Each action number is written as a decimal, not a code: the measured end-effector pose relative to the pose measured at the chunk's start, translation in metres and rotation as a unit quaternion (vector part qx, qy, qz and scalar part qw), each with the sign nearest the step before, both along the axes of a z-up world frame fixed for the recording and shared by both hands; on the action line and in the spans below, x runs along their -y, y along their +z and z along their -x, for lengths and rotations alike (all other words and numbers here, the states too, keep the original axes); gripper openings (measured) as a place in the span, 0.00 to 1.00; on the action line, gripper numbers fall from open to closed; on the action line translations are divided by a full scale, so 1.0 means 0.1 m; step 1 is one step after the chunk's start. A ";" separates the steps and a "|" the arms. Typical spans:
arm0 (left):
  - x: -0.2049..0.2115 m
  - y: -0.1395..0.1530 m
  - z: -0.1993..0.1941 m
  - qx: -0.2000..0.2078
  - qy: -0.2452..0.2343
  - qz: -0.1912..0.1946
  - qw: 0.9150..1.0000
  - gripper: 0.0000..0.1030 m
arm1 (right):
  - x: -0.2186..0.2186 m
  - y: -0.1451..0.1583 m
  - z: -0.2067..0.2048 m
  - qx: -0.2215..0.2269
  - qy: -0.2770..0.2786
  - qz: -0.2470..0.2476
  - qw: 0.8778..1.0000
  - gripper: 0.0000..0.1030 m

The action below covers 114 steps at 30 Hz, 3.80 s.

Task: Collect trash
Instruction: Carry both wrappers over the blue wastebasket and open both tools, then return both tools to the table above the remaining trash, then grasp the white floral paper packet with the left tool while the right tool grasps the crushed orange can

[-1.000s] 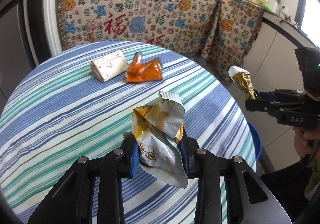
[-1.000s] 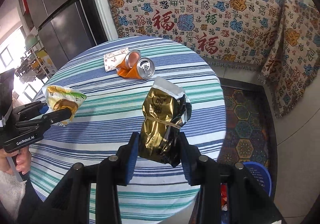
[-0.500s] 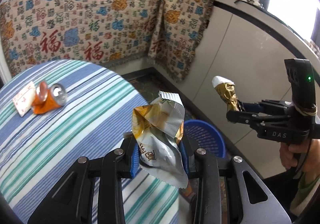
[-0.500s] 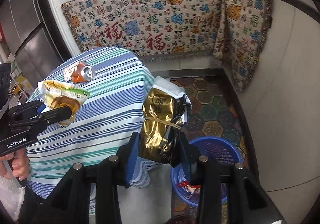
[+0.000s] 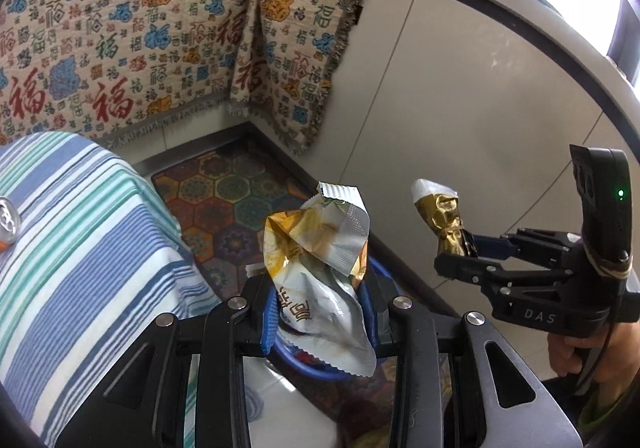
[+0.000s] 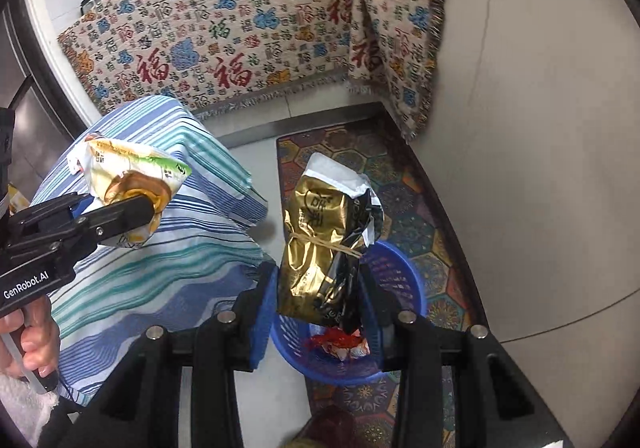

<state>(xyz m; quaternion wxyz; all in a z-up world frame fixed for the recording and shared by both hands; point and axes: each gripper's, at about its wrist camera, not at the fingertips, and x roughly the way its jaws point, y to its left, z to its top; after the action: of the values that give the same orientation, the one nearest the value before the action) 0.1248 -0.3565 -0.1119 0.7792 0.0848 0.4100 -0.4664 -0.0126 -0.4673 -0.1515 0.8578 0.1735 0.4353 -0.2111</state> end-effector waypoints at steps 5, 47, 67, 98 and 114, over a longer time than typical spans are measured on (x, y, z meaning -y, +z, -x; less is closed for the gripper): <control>0.26 -0.19 0.02 -0.009 -0.008 -0.011 1.000 0.33 | 0.20 -0.13 0.14 -0.008 -0.017 -0.008 1.000 0.38; 0.59 -0.52 -0.02 -0.039 -0.031 -0.012 0.999 0.75 | 0.47 -0.36 0.08 -0.017 -0.027 0.030 0.999 0.50; -2.43 -0.44 -1.01 0.017 0.238 -0.096 0.966 0.85 | -1.60 -0.36 -1.35 0.031 0.225 0.066 0.972 0.50; -2.77 -0.69 -3.15 0.061 0.063 -0.130 0.988 0.99 | -2.31 -0.76 -2.38 0.031 0.301 0.078 0.950 0.86; -3.19 -0.62 -2.71 0.080 0.106 -0.123 0.984 0.71 | -2.29 -0.66 -3.78 0.027 0.403 0.074 0.912 0.99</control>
<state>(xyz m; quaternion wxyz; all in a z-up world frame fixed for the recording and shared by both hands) 0.3957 -0.0373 -0.1742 0.8380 0.1733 0.4072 -0.3191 0.3654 -0.2385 -0.2178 0.8917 -0.0749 0.4281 0.1261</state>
